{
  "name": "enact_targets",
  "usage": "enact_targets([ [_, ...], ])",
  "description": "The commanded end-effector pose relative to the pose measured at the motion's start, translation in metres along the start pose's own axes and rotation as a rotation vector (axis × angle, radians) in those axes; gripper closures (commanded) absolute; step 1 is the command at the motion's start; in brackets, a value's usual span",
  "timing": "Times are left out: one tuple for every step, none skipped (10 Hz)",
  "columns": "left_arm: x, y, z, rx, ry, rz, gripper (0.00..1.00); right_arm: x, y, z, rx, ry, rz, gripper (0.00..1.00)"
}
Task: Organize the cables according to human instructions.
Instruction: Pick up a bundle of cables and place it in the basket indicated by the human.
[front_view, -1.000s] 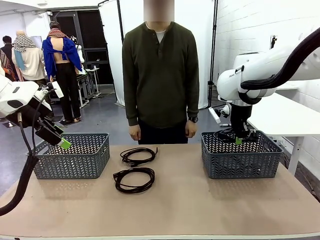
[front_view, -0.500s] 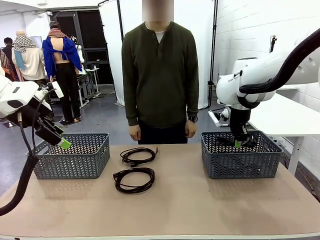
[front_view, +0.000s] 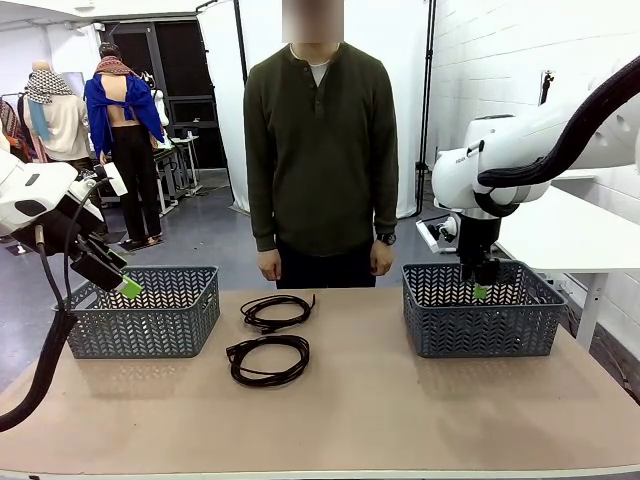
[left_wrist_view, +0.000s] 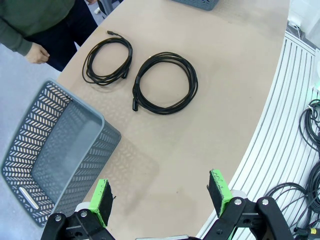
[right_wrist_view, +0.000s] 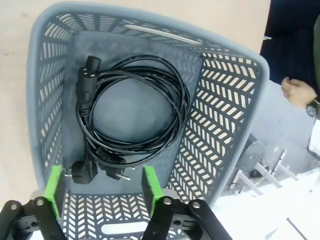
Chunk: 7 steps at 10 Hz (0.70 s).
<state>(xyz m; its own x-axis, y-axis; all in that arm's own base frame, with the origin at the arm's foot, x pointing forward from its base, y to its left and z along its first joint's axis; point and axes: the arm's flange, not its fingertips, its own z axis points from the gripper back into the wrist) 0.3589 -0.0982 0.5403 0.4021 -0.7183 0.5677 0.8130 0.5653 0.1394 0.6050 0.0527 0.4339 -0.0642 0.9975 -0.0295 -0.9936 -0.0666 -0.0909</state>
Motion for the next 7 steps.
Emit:
enact_targets([
  [-0.0025,0.0016,-0.0025,-0.002,-0.025,-0.004,0.0,0.0036,-0.0053,0.0032,-0.015,-0.008,0.004,0.0],
  [-0.0025,0.0016,-0.0025,-0.002,-0.025,-0.004,0.0,0.005,-0.0054,0.0046,-0.012,-0.006,0.005,0.0],
  [-0.0025,0.0016,-0.0025,-0.002,-0.025,-0.004,0.0,0.0058,-0.0057,0.0044,-0.006,-0.002,0.005,0.0],
  [-0.0025,0.0016,-0.0025,-0.002,-0.025,-0.004,0.0,0.0056,-0.006,0.0048,-0.005,0.004,-0.003,0.0],
  [-0.0025,0.0016,-0.0025,-0.002,-0.025,-0.004,0.0,0.0032,-0.0098,0.0059,-0.02,-0.013,-0.029,0.0],
  [-0.0025,0.0016,-0.0025,-0.002,-0.025,-0.004,0.0,0.0048,-0.0025,0.0057,-0.01,-0.002,0.005,0.0],
  [-0.0025,0.0016,-0.0025,-0.002,-0.025,-0.004,0.0,0.0048,-0.0025,0.0057,-0.01,-0.002,0.005,0.0],
])
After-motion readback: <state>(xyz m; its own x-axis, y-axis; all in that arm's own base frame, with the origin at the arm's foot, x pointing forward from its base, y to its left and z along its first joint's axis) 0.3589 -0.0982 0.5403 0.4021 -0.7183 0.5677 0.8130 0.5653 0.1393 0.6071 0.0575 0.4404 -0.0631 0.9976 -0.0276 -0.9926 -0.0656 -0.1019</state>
